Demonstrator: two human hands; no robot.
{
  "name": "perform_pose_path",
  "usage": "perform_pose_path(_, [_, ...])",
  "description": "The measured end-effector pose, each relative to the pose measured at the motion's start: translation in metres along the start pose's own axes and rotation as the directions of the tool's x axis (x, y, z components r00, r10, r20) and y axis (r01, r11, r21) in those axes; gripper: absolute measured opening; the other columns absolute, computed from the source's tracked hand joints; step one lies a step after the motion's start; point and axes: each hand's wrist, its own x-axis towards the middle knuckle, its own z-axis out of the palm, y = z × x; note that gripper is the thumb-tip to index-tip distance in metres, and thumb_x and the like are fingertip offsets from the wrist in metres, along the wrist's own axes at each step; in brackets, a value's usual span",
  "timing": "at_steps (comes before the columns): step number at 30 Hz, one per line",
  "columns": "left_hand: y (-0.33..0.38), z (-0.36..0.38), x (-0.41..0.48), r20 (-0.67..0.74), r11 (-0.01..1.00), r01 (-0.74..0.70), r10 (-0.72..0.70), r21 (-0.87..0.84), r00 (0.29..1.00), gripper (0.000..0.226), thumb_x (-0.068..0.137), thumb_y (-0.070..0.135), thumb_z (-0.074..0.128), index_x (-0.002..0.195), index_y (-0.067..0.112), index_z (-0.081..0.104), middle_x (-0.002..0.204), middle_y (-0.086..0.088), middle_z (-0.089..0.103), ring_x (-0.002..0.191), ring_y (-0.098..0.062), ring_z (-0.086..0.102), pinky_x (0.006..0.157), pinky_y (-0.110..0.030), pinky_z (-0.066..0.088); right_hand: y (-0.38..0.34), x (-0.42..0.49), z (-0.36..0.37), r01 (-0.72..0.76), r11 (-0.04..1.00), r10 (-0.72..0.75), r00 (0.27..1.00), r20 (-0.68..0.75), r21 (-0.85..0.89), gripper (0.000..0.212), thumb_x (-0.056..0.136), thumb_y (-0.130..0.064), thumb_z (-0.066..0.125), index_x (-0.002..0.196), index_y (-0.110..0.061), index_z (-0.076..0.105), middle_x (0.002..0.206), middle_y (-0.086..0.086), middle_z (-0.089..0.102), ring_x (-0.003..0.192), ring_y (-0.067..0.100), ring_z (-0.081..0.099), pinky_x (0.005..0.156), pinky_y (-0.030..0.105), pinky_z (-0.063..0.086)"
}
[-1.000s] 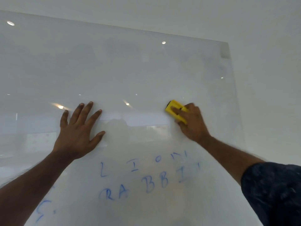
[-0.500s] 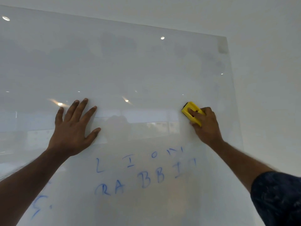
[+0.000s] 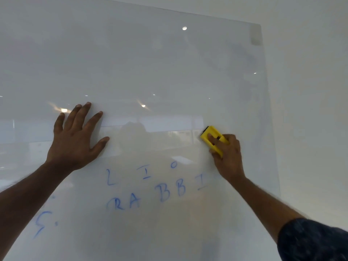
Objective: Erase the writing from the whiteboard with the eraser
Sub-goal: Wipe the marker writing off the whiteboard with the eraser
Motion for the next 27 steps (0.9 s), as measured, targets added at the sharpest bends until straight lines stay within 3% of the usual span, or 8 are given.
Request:
perform_pose_path(4, [0.001,-0.001,-0.004,0.012,1.0,-0.005,0.005,0.007,1.0,0.076,0.086,0.06,0.04,0.15,0.019,0.038,0.164,-0.013,0.022,0.151,-0.033,0.018,0.119,-0.054,0.009,-0.015,-0.099,0.019,0.251,0.964,-0.262,0.952,0.161,0.085,0.043,0.085,-0.013,0.063,0.125,-0.03,0.063,0.118,0.015,0.057,0.106,0.03,0.049,0.091,0.036,0.041])
perform_pose_path(7, [0.002,-0.001,-0.002,0.011,1.0,0.006,-0.006,0.001,1.0,0.077,0.086,0.061,0.039,0.15,0.019,0.036,0.164,-0.013,0.021,0.151,-0.033,0.017,0.119,-0.055,0.01,0.003,-0.093,0.004,0.394,0.919,-0.384,0.894,0.231,0.004,0.039,0.084,-0.013,0.065,0.118,-0.031,0.067,0.117,0.014,0.065,0.107,0.032,0.059,0.092,0.037,0.047])
perform_pose_path(8, [0.003,0.0,-0.003,0.012,1.0,0.009,-0.009,0.003,1.0,0.077,0.086,0.061,0.038,0.15,0.02,0.036,0.164,-0.013,0.021,0.151,-0.033,0.017,0.118,-0.056,0.011,0.013,-0.078,-0.003,0.374,0.926,-0.36,0.914,0.188,-0.048,0.035,0.084,-0.013,0.064,0.115,-0.029,0.07,0.116,0.016,0.066,0.106,0.035,0.062,0.092,0.039,0.049])
perform_pose_path(10, [0.003,0.001,-0.007,0.012,1.0,0.019,-0.019,0.004,1.0,0.077,0.086,0.061,0.039,0.151,0.02,0.035,0.164,-0.012,0.02,0.152,-0.033,0.016,0.118,-0.056,0.01,0.032,-0.04,-0.019,0.176,0.974,-0.167,0.983,0.07,-0.143,0.041,0.08,-0.012,0.07,0.117,-0.029,0.069,0.12,0.015,0.064,0.106,0.036,0.062,0.085,0.04,0.052])
perform_pose_path(13, [0.007,0.006,-0.012,0.012,1.0,0.007,-0.007,0.008,1.0,0.076,0.087,0.061,0.039,0.151,0.021,0.034,0.165,-0.011,0.019,0.152,-0.032,0.014,0.12,-0.05,0.004,0.035,-0.033,-0.024,-0.065,0.988,0.071,0.997,0.036,-0.14,0.052,0.077,-0.016,0.075,0.123,-0.038,0.06,0.127,0.006,0.053,0.105,0.03,0.058,0.071,0.037,0.055])
perform_pose_path(17, [0.008,0.01,-0.014,-0.007,1.0,0.004,-0.004,0.008,1.0,0.074,0.087,0.06,0.039,0.151,0.022,0.033,0.165,-0.008,0.018,0.153,-0.031,0.013,0.12,-0.041,-0.007,0.009,-0.112,0.003,0.053,0.995,-0.045,0.995,0.09,-0.085,0.054,0.076,-0.016,0.077,0.123,-0.038,0.062,0.126,0.01,0.059,0.113,0.029,0.056,0.082,0.034,0.054])
perform_pose_path(21, [0.011,0.011,-0.007,-0.012,1.0,-0.004,0.005,0.02,1.0,0.073,0.088,0.059,0.038,0.151,0.021,0.033,0.165,-0.007,0.019,0.153,-0.03,0.013,0.119,-0.041,-0.01,0.005,-0.121,-0.001,0.197,0.978,-0.182,0.964,0.194,-0.061,0.051,0.076,-0.017,0.079,0.121,-0.037,0.064,0.121,0.011,0.062,0.108,0.032,0.061,0.075,0.037,0.058])
perform_pose_path(27, [0.016,0.01,0.001,-0.007,1.0,-0.014,0.014,-0.002,1.0,0.074,0.088,0.059,0.039,0.152,0.021,0.032,0.166,-0.01,0.017,0.153,-0.029,0.01,0.119,-0.04,-0.012,0.005,-0.022,-0.012,-0.128,0.984,0.126,0.992,-0.029,-0.125,0.054,0.08,-0.022,0.071,0.127,-0.041,0.053,0.123,0.004,0.049,0.104,0.03,0.054,0.07,0.038,0.053])
